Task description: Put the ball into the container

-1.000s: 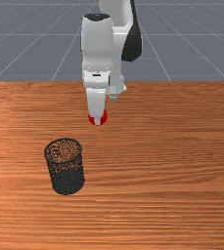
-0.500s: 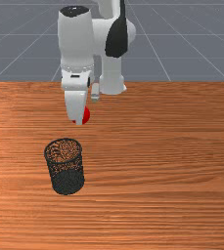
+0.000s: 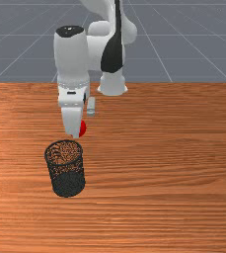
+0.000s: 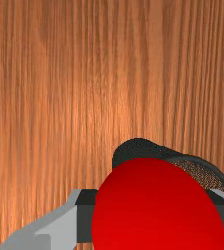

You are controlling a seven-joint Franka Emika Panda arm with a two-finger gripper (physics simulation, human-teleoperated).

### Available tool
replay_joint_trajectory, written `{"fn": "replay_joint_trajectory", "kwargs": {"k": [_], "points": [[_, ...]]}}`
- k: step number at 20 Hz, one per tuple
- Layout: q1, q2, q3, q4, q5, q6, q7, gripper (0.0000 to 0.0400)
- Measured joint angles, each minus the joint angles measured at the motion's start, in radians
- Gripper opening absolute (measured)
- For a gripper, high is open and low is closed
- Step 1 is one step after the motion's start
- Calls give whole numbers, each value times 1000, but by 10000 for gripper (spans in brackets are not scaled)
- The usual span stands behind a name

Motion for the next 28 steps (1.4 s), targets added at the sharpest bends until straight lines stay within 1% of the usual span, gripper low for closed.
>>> {"fn": "replay_joint_trajectory", "kwargs": {"k": [2,7,8,9,10,11,12,14,15,16,17,21,24,26,27,28], "points": [[-11,5,-5,7,3,-3,-5,279],[-13,52,-5,82,3,-33,-2,279],[-8,43,-5,60,4,-6,12,279],[-7,47,5,70,18,-32,14,279],[18,42,-7,61,-2,-26,67,279],[31,39,-7,55,-5,-24,90,279],[12,39,25,57,39,-33,35,279],[18,37,24,61,34,-40,34,279],[7,40,29,67,46,-45,16,279],[2,42,25,70,43,-45,9,279],[6,53,7,91,12,-65,16,279],[-58,76,4,123,26,-65,-94,279],[-64,121,-2,197,26,-95,-77,279],[-50,143,-16,230,7,-102,-45,279],[-56,172,-9,280,17,-159,-52,279],[-55,182,-9,278,17,-150,-52,279]]}}
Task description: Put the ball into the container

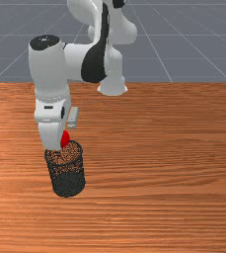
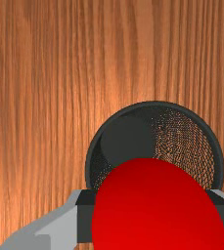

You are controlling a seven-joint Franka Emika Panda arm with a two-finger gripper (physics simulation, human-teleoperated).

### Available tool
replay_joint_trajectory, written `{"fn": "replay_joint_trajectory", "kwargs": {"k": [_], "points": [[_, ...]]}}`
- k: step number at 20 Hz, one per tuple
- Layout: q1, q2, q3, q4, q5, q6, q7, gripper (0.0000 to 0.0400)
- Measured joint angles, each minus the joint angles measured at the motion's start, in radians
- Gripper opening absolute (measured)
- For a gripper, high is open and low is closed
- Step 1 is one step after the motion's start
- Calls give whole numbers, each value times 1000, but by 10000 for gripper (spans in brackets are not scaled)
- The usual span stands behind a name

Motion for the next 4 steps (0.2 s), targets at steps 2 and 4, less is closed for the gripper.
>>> {"fn": "replay_joint_trajectory", "kwargs": {"k": [2,4], "points": [[10,-63,-14,-129,13,92,68,374],[9,-98,-17,-168,12,84,74,385]]}}
